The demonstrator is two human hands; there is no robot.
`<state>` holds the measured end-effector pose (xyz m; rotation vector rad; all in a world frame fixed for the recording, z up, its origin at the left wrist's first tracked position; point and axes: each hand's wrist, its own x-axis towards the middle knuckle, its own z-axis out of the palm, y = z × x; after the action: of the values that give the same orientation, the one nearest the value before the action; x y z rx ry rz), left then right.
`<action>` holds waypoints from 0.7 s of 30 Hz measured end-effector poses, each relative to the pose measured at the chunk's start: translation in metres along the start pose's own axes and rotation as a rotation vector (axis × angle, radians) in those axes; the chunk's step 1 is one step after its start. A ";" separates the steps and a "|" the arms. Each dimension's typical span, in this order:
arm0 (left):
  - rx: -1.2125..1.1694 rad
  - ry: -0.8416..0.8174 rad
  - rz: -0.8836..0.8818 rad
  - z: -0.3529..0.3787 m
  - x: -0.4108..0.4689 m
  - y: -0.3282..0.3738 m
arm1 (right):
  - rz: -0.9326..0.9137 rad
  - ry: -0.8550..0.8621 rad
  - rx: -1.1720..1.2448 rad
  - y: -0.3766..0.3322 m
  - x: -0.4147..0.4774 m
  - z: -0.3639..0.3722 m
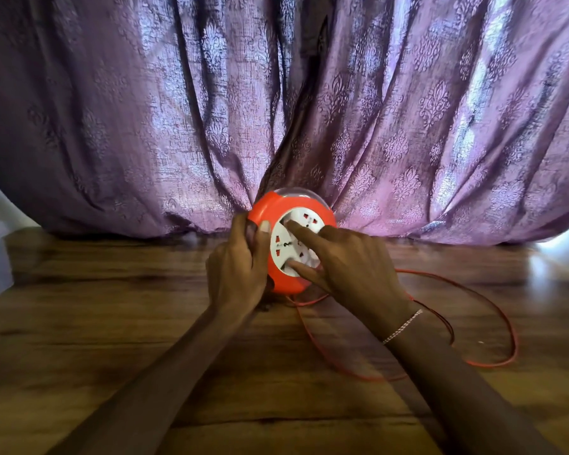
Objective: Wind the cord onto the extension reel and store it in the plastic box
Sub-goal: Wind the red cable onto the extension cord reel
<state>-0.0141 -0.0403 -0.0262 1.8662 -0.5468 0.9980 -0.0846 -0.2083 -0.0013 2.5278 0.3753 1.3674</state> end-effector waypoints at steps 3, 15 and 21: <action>0.038 -0.025 0.049 0.000 -0.003 0.004 | 0.193 0.014 0.069 -0.006 -0.001 0.007; 0.034 0.013 -0.026 0.002 0.001 0.000 | 0.493 0.018 0.390 -0.002 -0.001 0.009; -0.028 0.014 -0.008 0.003 0.002 -0.001 | 0.057 -0.018 -0.057 -0.007 0.000 0.000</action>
<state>-0.0111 -0.0419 -0.0262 1.8339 -0.5423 0.9921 -0.0855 -0.2022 -0.0039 2.5213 0.2585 1.3543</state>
